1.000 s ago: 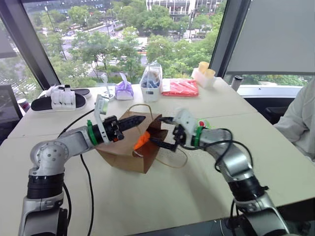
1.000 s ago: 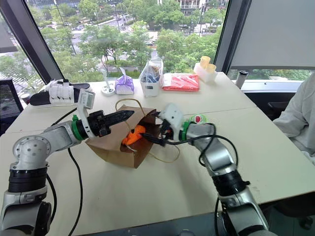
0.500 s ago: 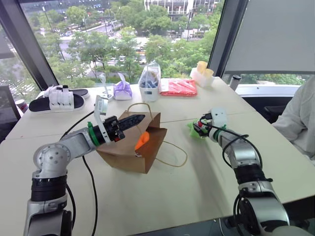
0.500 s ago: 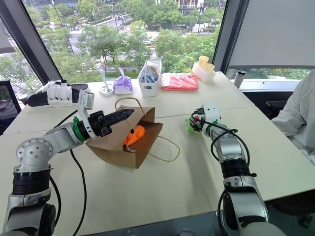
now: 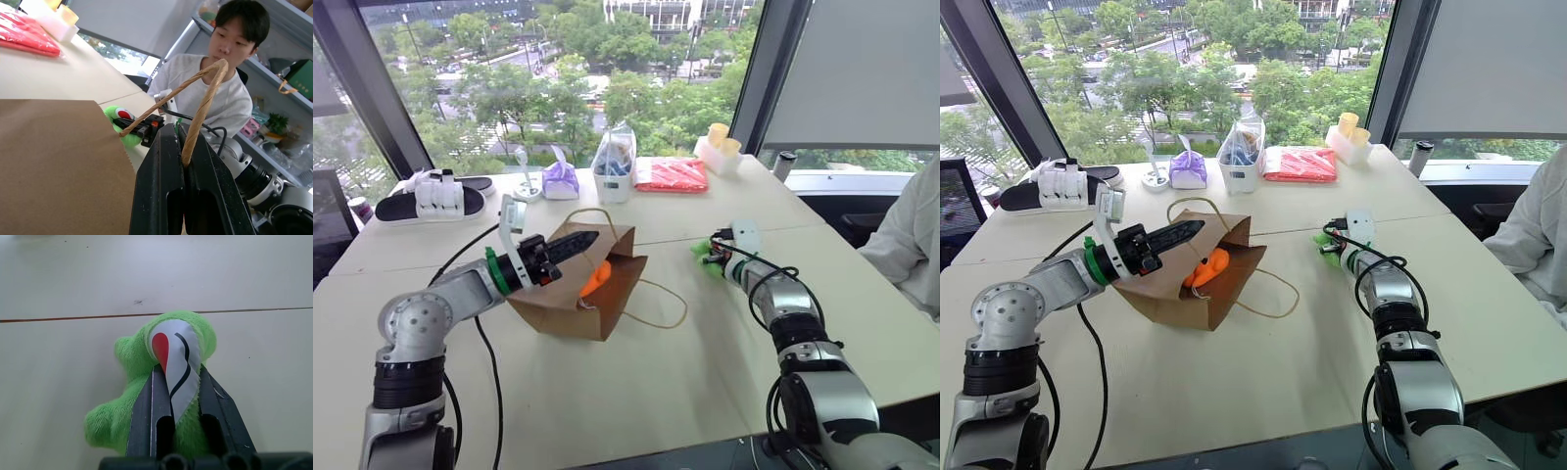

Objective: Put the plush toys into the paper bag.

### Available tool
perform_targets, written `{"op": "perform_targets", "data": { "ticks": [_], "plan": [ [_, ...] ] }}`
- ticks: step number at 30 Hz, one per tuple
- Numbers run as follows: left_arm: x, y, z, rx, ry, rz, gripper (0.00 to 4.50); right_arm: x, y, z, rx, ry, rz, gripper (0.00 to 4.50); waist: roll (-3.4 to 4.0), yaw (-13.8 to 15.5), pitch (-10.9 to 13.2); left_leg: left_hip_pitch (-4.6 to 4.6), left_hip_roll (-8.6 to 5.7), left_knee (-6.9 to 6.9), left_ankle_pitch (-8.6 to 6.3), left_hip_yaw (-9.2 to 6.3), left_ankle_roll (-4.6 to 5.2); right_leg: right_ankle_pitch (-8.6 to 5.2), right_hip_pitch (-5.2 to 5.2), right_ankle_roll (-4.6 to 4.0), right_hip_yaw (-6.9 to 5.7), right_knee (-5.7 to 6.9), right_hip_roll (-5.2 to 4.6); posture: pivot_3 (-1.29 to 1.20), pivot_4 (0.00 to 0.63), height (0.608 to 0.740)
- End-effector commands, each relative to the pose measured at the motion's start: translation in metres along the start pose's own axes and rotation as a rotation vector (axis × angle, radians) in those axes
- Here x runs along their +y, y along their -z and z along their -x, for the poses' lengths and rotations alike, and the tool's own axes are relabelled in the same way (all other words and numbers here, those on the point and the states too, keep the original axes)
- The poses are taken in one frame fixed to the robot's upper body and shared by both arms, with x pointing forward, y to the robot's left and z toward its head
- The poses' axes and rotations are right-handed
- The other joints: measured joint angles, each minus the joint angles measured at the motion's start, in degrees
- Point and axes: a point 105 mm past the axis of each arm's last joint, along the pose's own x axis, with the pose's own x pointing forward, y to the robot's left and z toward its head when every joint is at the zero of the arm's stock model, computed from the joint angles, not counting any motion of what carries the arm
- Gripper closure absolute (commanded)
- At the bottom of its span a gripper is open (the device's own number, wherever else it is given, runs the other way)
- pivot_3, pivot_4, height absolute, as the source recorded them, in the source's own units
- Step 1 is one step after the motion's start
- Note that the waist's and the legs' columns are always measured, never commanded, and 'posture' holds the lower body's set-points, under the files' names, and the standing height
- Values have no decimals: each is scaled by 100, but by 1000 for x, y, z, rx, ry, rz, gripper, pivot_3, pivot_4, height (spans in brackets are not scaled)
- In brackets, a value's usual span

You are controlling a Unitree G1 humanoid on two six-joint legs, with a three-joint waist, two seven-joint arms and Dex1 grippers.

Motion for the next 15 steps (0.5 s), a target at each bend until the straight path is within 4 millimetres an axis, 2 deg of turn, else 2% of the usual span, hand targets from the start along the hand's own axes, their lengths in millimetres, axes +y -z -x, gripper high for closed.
{"op": "perform_targets", "data": {
  "ticks": [1,2,4,5,7,10,15],
  "plan": [
    [-6,-15,1,-48,19,-40,4500,6,-32,10,-124,-66,3,4473,0,0,0,0,0,0,0,0,0,0,0,0,0,0,0,0,150,740],
    [-6,-17,1,-52,21,-40,4500,11,-46,18,-178,-107,21,4473,1,2,1,-2,0,-1,0,-2,0,0,-1,0,-1,0,0,0,150,740],
    [-8,-23,-1,-68,35,-41,4500,47,-70,50,-258,-351,82,4473,3,12,2,-4,0,-2,0,-1,0,0,-5,0,-1,0,0,0,150,740],
    [-8,-25,-1,-74,40,-40,4500,62,-74,64,-266,-446,108,4473,4,13,3,-13,1,-1,0,-6,0,0,-9,1,-2,0,0,0,150,740],
    [-10,-27,-2,-79,55,-33,4500,85,-73,87,-244,-594,131,4473,4,15,2,-13,1,-2,-2,-7,3,0,-11,1,-4,1,0,0,150,740],
    [-11,-28,-4,-85,67,-23,4500,111,-67,107,-196,-732,89,4473,-2,-2,-1,-2,1,-5,-5,-5,7,0,-7,1,-4,-1,1,0,150,740],
    [-12,-26,-8,-75,78,-22,4500,140,-56,117,-151,-819,94,4473,-2,34,-1,-3,2,5,-4,-6,7,0,-3,1,-3,-1,1,0,150,740]
  ]
}}
